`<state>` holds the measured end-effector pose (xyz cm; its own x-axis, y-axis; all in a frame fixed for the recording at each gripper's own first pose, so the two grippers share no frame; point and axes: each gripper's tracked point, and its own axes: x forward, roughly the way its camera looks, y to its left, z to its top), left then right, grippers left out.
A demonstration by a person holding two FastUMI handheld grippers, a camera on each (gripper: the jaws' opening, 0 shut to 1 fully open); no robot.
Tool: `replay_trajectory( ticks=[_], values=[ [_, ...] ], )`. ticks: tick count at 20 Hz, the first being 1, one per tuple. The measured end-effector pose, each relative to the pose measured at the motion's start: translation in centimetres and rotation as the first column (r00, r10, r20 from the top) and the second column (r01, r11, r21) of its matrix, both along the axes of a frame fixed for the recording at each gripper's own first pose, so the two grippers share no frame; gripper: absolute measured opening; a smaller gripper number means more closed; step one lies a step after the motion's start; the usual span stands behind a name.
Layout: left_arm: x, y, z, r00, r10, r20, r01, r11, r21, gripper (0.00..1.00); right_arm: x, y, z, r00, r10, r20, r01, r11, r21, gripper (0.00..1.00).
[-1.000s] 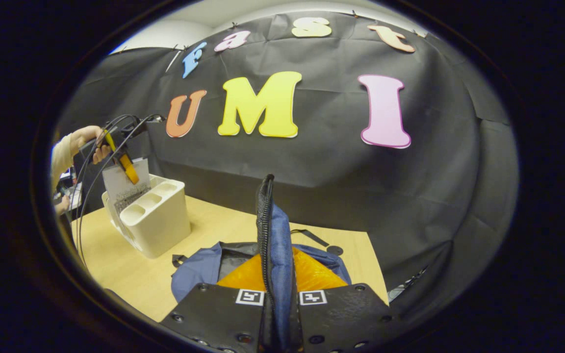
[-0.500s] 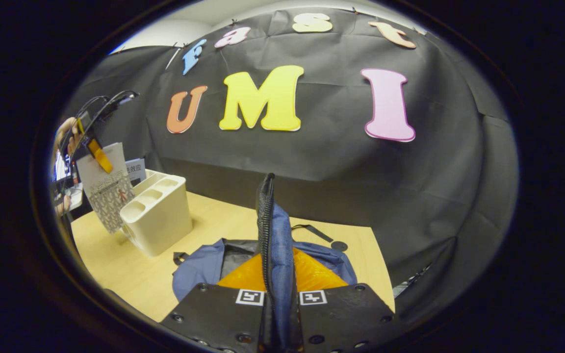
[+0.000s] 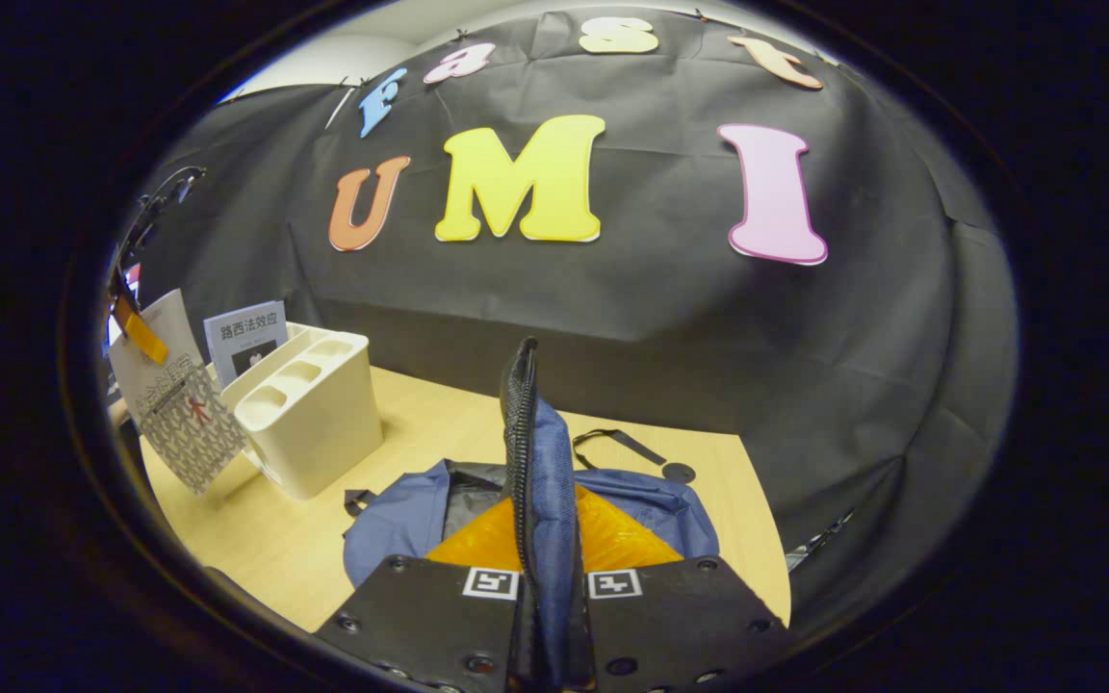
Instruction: Open the schoolbag, grab two books from the bookshelf and put them into the schoolbag.
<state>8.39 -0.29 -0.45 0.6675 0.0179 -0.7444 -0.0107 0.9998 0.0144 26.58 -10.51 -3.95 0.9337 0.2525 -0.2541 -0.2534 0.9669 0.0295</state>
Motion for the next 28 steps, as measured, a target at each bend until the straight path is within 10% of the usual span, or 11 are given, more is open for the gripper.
replay_trajectory(
  ticks=[14, 21, 28],
  values=[
    [0.5, -8.4, 0.9, 0.983, -0.164, 0.079, 0.175, 0.971, -0.166, 0.46, 0.6, 0.5, -0.5, 0.998, -0.016, -0.068, 0.018, 0.999, 0.03, 0.12],
    [5.1, -17.8, 0.5, 0.957, -0.254, 0.14, 0.29, 0.844, -0.451, 0.47, 1.4, 0.6, 3.0, 0.995, -0.029, -0.09, 0.035, 0.997, 0.065, 0.12],
    [12.2, -21.3, -0.8, 0.984, -0.095, 0.149, 0.171, 0.728, -0.664, 0.46, 3.1, -1.2, 6.6, 0.995, -0.066, -0.078, 0.068, 0.998, 0.016, 0.11]
  ],
)
